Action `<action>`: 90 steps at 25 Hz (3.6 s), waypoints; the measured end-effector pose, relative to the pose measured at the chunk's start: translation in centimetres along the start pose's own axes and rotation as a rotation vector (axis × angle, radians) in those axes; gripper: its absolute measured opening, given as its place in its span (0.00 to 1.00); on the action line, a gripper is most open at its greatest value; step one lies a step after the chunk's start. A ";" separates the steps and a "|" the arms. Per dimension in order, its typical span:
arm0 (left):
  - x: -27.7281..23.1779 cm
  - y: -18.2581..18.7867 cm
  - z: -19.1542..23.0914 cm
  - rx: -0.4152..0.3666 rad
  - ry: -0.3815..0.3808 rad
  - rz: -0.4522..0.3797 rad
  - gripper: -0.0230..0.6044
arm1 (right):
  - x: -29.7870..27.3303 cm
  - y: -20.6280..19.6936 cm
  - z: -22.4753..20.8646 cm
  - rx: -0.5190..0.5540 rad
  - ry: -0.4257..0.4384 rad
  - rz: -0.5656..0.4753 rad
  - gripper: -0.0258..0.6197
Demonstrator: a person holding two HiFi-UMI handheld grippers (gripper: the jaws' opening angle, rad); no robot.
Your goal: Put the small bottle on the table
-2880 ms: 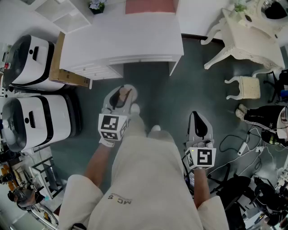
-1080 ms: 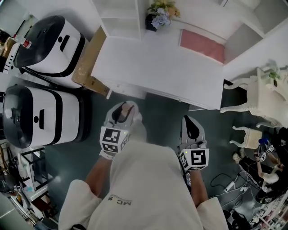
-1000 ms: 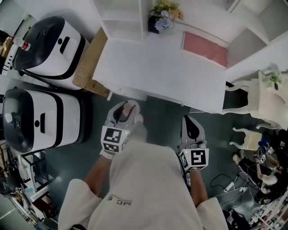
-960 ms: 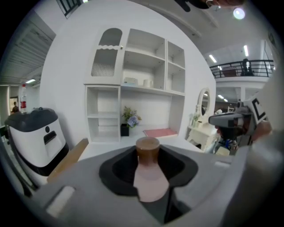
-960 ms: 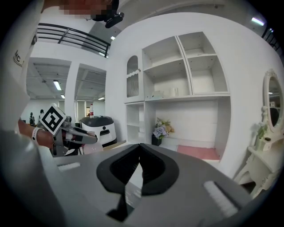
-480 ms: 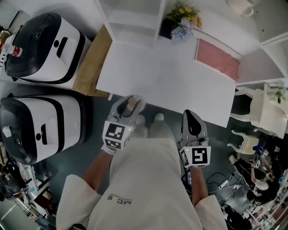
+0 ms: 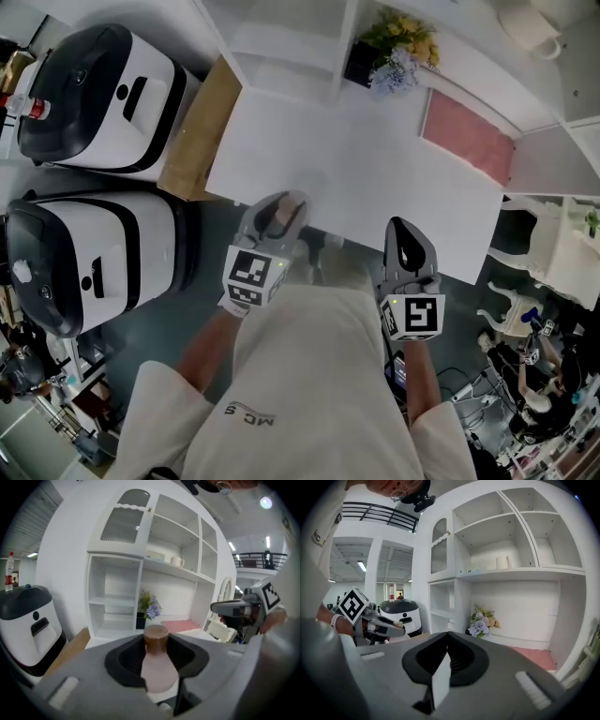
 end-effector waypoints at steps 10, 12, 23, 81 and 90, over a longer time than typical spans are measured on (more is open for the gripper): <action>-5.6 -0.7 3.0 -0.001 0.055 0.036 0.26 | -6.6 -2.2 -1.1 -0.056 0.083 0.025 0.04; -6.9 -0.9 3.8 0.004 0.072 0.033 0.26 | -8.0 -2.4 -1.0 -0.039 0.103 0.022 0.04; -13.1 -4.0 8.8 0.025 0.150 0.014 0.26 | -15.3 -6.5 -0.6 -0.003 0.187 0.068 0.04; -23.3 -12.4 17.8 -0.039 0.185 -0.027 0.37 | -22.5 -14.9 0.5 -0.047 0.289 0.144 0.04; -21.1 -10.9 15.7 -0.060 0.209 -0.038 0.44 | -20.5 -13.9 0.1 -0.031 0.266 0.131 0.04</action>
Point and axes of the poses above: the fingertips, and each gripper's own axes: x backward along the fingers, z to its left, y out of its top, the point moved 6 cm from there along x, backward along the fingers, and after that the axes turned 12 degrees about -y, right-handed, at the moved point
